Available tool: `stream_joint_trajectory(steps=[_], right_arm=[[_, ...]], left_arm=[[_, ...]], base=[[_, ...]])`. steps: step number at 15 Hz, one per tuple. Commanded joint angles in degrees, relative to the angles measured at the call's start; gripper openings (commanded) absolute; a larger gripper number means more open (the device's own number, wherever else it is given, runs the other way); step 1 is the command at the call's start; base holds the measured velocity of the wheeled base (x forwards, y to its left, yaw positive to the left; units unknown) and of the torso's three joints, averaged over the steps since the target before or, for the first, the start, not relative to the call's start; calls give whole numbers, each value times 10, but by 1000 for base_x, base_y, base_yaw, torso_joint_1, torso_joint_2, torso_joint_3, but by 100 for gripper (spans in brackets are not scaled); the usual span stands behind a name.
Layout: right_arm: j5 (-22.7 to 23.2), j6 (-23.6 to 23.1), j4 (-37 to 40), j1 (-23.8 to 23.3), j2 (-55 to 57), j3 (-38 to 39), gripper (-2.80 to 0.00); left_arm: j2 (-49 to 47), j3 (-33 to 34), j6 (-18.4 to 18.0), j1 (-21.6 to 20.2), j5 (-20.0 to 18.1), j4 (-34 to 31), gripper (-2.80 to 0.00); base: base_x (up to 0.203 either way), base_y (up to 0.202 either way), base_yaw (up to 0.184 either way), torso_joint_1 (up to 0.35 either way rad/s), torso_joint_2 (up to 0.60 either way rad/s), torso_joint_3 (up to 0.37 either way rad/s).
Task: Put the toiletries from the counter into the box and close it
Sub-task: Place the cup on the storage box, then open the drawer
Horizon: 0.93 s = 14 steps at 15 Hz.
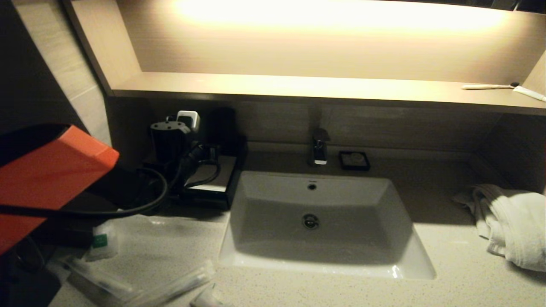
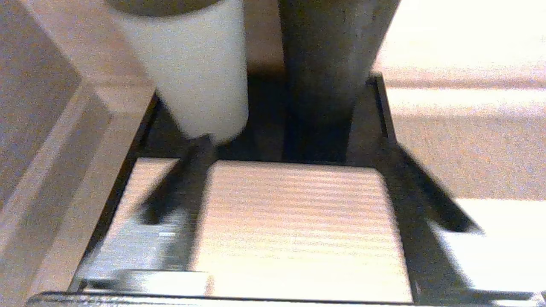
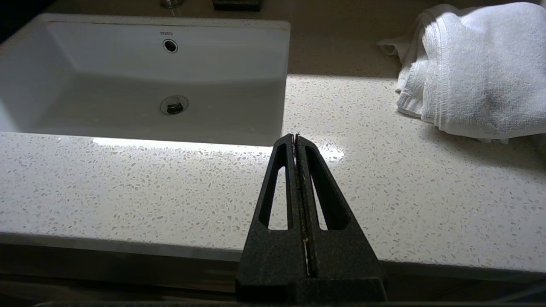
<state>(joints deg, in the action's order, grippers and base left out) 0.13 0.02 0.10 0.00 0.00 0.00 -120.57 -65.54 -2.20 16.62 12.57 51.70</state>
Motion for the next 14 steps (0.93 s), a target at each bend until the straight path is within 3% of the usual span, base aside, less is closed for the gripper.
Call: stream_joint_trajectory(steps=[1, 14], right_arm=[[0, 0, 0, 0, 0, 0, -280], [0, 0, 1, 0, 0, 0, -280]], left_arm=[[40, 39, 9, -1, 1, 7, -280], [282, 372, 20, -3, 4, 18, -280]], base=[[0, 0, 0, 0, 0, 0], [0, 0, 0, 0, 0, 0]])
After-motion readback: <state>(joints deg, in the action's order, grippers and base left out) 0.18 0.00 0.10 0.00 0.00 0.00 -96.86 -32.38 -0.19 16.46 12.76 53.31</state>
